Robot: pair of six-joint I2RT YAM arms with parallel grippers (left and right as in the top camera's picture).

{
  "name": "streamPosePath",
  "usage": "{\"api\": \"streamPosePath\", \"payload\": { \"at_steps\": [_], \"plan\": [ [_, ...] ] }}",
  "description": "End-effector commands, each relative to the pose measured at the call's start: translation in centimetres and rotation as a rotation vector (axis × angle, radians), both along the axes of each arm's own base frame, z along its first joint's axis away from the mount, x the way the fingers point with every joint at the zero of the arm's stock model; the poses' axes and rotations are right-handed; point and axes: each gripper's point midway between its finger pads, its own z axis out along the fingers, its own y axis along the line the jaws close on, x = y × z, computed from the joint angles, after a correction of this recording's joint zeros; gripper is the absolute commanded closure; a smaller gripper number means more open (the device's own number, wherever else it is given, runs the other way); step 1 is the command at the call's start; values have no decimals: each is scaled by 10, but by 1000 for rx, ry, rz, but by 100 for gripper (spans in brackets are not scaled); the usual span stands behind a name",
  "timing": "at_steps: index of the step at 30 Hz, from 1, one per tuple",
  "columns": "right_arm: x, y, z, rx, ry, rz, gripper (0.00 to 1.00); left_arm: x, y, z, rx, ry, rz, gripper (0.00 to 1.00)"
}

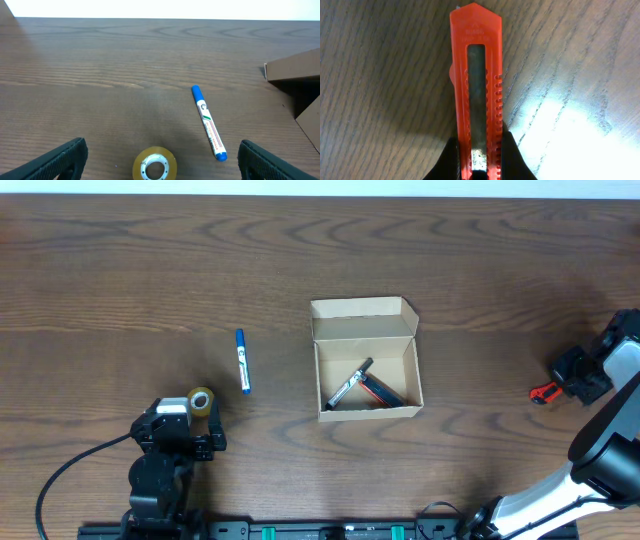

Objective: Pack container
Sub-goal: 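Lower right gripper onto the red box cutter and grasp it, then lift the box cutter and carry it over the box with right gripper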

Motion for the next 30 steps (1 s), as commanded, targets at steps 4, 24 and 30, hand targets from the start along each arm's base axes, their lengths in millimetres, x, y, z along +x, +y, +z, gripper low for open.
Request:
{"api": "streamPosePath", "payload": {
  "at_steps": [4,24,30],
  "plan": [
    [-7,28,-25,134,25,99,99,0,1,-7,-4,10,9,5],
    [100,199,140,-37,-281,1320,99,0,1,-8,-4,14,9,5],
    [79,266,143,-54,-243,1822,99,0,1,-8,-3,14,9,5]
  ]
}}
